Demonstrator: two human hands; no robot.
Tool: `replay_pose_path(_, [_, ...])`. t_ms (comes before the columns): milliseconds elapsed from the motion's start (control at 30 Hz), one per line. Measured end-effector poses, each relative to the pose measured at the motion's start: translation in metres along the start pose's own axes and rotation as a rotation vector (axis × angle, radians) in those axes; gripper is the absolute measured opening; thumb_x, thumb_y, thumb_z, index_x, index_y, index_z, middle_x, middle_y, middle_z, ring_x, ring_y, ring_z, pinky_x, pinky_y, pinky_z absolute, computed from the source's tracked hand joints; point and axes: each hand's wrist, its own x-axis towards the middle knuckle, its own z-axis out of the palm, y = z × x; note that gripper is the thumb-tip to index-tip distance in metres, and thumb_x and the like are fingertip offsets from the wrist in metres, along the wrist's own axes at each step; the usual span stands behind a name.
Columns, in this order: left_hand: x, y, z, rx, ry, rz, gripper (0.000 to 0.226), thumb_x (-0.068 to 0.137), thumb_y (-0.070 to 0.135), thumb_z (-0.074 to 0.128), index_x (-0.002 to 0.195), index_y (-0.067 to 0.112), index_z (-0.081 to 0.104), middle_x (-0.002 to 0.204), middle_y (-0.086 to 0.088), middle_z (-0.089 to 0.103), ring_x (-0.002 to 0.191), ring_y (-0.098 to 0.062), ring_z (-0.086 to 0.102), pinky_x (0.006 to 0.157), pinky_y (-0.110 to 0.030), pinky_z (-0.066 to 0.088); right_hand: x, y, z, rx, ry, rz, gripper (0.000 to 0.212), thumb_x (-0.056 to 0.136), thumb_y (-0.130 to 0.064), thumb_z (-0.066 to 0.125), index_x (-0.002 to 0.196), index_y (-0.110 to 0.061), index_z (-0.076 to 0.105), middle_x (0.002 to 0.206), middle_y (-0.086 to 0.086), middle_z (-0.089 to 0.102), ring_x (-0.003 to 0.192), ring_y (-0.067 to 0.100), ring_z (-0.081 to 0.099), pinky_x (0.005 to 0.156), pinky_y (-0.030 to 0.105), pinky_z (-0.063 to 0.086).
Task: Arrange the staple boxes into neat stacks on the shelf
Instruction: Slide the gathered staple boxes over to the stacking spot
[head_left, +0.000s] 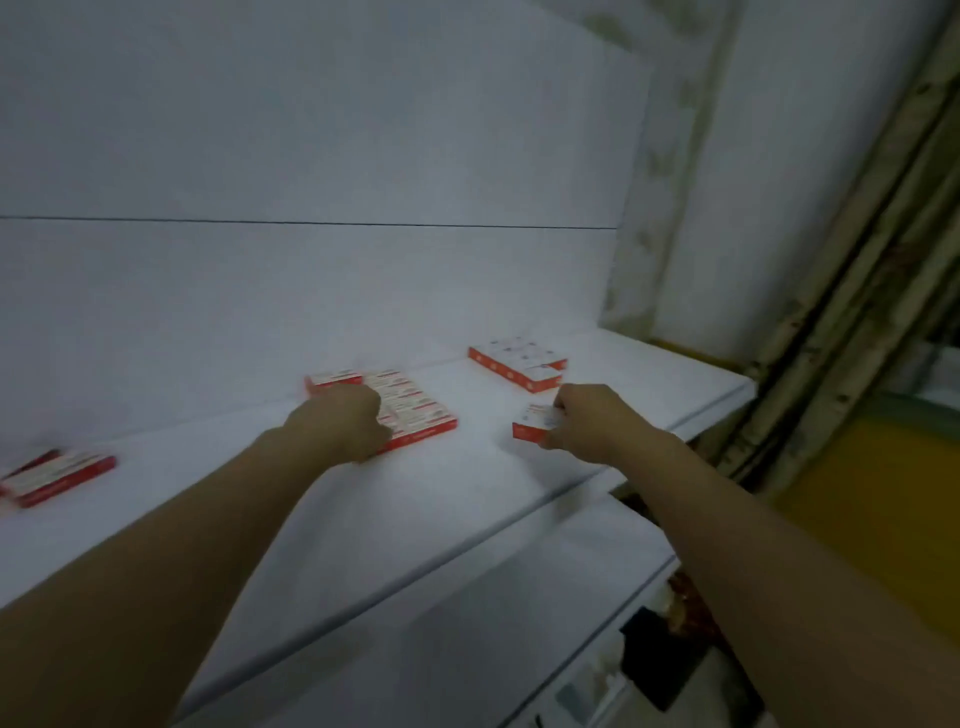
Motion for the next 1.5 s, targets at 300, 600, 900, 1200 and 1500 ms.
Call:
replay_pose_path(300, [0.031,0.231,0.019,-0.093,-0.020,0.349,0.040,0.093,0.035,0.053,0.121,0.007,0.057,0.124,-0.010,0.057,0.111,-0.025,0.054,0.092,-0.033,0.043,-0.064,0.191,-0.039,-0.040,0.055,0.311,0.041,0.088,-0.033,0.061,0.120,-0.009,0.051,0.119,0.011,0.056,0.104,0.025,0.054,0.080,0.032,0.047])
replay_pose_path(600, [0.042,0.411,0.050,-0.150,-0.078,0.489,0.038,0.092,0.037,0.053,0.119,0.010,0.056,0.118,-0.010,0.056,0.100,-0.023,0.054,0.080,-0.030,0.046,-0.106,0.347,-0.072,-0.048,0.033,0.489,0.040,0.093,-0.030,0.056,0.123,-0.004,0.052,0.120,0.017,0.057,0.106,0.030,0.056,0.089,0.040,0.049])
replay_pose_path(900, [0.108,0.486,0.078,-0.101,-0.096,0.517,0.025,0.093,0.030,0.052,0.098,0.006,0.061,0.082,-0.002,0.051,0.081,-0.019,0.050,0.068,-0.028,0.039,-0.047,0.428,-0.081,0.010,0.057,0.536,0.043,0.089,-0.030,0.062,0.124,-0.008,0.049,0.120,0.013,0.056,0.101,0.027,0.055,0.082,0.037,0.050])
replay_pose_path(1200, [0.232,0.490,0.080,-0.132,-0.040,0.456,0.034,0.093,0.032,0.051,0.115,0.006,0.057,0.120,-0.009,0.056,0.103,-0.023,0.053,0.086,-0.033,0.044,0.083,0.454,-0.085,-0.046,0.099,0.439,0.050,0.087,-0.034,0.063,0.126,-0.006,0.050,0.122,0.014,0.056,0.106,0.028,0.054,0.086,0.038,0.049])
replay_pose_path(1500, [0.304,0.418,0.064,-0.093,0.044,0.219,0.035,0.093,0.030,0.051,0.122,0.011,0.054,0.126,-0.008,0.053,0.113,-0.025,0.052,0.091,-0.035,0.045,0.229,0.400,-0.085,-0.126,0.092,0.120,0.051,0.084,-0.037,0.063,0.125,-0.009,0.052,0.126,0.012,0.057,0.114,0.028,0.054,0.093,0.035,0.045])
